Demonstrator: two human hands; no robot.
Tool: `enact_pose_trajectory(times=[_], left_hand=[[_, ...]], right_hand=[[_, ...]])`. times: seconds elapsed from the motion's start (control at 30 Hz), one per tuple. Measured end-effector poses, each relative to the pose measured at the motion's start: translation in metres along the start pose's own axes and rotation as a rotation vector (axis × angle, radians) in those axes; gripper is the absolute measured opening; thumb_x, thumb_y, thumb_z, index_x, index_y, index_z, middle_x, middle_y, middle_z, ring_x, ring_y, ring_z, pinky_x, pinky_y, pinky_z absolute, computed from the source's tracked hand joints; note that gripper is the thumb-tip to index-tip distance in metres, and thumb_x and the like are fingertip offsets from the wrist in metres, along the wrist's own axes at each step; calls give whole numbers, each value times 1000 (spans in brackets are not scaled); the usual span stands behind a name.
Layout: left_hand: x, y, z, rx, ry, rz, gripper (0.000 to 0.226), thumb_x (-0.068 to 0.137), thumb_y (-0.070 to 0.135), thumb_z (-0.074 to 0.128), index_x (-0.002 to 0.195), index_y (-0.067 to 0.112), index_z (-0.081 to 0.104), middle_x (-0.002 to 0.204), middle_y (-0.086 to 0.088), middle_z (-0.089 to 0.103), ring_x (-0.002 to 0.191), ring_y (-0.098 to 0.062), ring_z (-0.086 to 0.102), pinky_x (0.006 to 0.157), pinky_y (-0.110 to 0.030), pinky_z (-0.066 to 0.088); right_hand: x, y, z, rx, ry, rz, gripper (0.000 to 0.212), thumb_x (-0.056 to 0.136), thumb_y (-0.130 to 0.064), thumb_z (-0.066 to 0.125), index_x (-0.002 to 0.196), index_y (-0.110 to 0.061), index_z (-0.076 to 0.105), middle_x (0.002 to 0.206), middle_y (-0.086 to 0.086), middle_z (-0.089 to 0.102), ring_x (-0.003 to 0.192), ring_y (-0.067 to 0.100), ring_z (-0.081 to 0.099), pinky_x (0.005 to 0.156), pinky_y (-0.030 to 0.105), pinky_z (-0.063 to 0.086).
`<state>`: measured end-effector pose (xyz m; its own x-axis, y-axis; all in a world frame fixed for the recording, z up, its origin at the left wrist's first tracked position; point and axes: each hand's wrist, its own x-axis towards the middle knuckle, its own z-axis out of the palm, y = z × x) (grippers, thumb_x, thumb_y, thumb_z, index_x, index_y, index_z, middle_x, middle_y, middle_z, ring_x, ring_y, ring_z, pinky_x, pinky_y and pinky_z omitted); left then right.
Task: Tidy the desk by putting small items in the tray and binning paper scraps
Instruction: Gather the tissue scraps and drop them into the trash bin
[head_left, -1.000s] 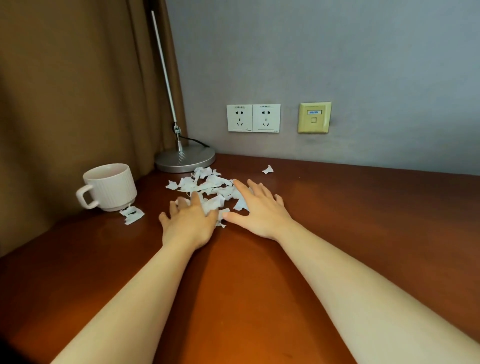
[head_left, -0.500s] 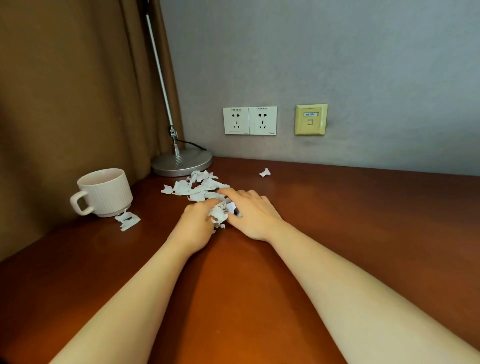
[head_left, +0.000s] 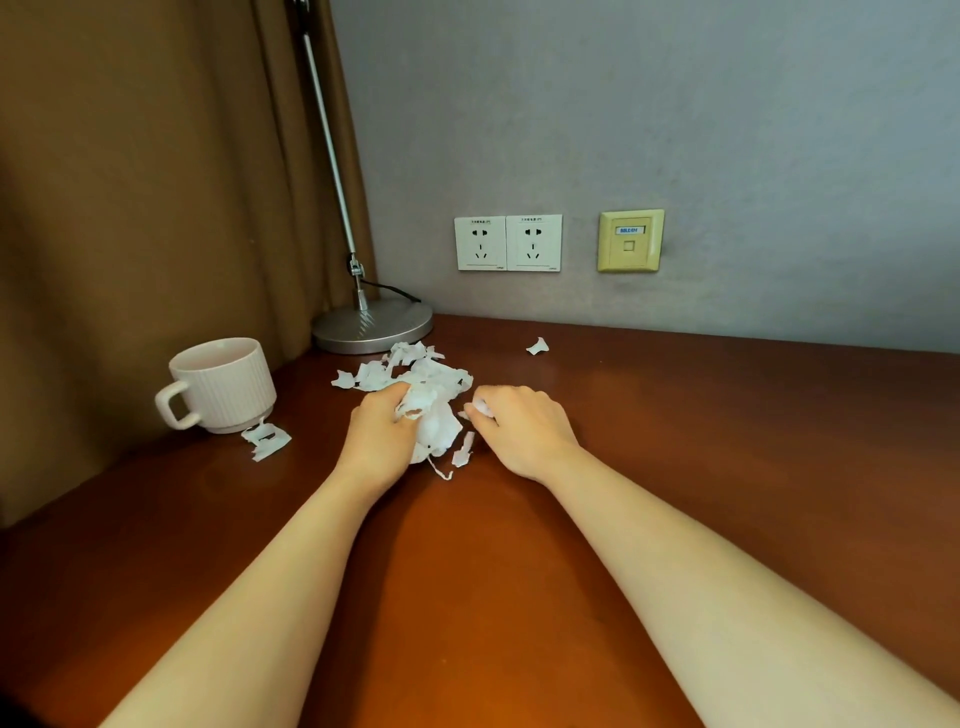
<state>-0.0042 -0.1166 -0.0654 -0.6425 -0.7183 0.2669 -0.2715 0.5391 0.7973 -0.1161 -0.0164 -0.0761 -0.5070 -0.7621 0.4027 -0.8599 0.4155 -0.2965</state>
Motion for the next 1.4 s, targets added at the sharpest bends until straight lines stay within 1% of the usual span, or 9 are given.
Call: enact_pose_trajectory(times=[0.1, 0.3, 0.4, 0.53, 0.83, 0.93, 1.0, 1.2, 1.4], left_hand=[[-1, 0, -4, -73, 3, -11, 27, 91, 4, 43, 65, 10, 47, 63, -3, 42, 56, -11, 30, 52, -24, 26], [-19, 15, -15, -247, -33, -88, 10, 88, 15, 63, 97, 19, 62, 100, 2, 62, 96, -18, 55, 77, -18, 40], [-27, 20, -15, -211, -57, -119, 65, 85, 22, 67, 142, 12, 37, 149, -3, 37, 139, -22, 31, 106, -30, 30], [-40, 28, -16, -298, -68, -104, 57, 87, 30, 63, 138, 15, 43, 117, 13, 48, 116, -7, 44, 88, -18, 33], [-64, 40, -17, -365, 28, -354, 63, 97, 42, 39, 149, 12, 20, 151, -7, 31, 136, -24, 34, 106, -33, 30], [-77, 55, -19, -362, 15, -285, 13, 98, 31, 40, 101, 22, 50, 92, 1, 52, 83, -10, 51, 71, -18, 35], [-88, 73, -21, -343, -14, -210, 33, 98, 26, 41, 66, 26, 32, 67, 7, 30, 58, -5, 30, 56, -17, 26], [-120, 121, -13, -308, -165, -96, 29, 96, 36, 44, 69, 28, 39, 72, 4, 40, 63, -6, 40, 59, -24, 35], [-170, 170, 7, -249, -317, 184, 31, 97, 32, 45, 68, 21, 39, 62, 10, 34, 53, -3, 34, 43, -8, 31]], right_hand=[[-1, 0, -2, 48, 19, 31, 40, 99, -33, 37, 60, -24, 33, 64, -3, 49, 74, 29, 61, 61, 34, 40], [-11, -1, -9, 129, 17, 105, 36, 100, -34, 36, 79, -14, 58, 63, -2, 53, 65, 19, 56, 62, 35, 44], [-16, 2, -12, 205, 44, 173, 44, 99, -34, 37, 57, -20, 36, 54, -4, 39, 51, 12, 39, 52, 29, 31], [-22, 5, -17, 424, 118, 264, 46, 96, -34, 41, 57, -10, 39, 52, 4, 40, 52, 15, 39, 56, 33, 35], [-65, 4, -49, 606, 205, 484, 47, 97, -29, 43, 53, -13, 43, 56, 3, 46, 56, 11, 44, 53, 20, 34], [-83, 2, -67, 723, 249, 555, 45, 96, -27, 43, 55, -9, 46, 56, 4, 46, 54, 10, 44, 53, 21, 35], [-96, 0, -84, 775, 284, 569, 45, 96, -26, 44, 55, -9, 46, 55, 4, 45, 53, 11, 44, 54, 23, 35], [-138, -6, -139, 729, 287, 430, 49, 97, -29, 43, 51, -14, 37, 52, 4, 41, 40, 5, 36, 49, 22, 26], [-196, -9, -198, 640, 173, 319, 48, 97, -32, 41, 54, -13, 34, 38, -8, 35, 30, 4, 30, 49, 20, 25]])
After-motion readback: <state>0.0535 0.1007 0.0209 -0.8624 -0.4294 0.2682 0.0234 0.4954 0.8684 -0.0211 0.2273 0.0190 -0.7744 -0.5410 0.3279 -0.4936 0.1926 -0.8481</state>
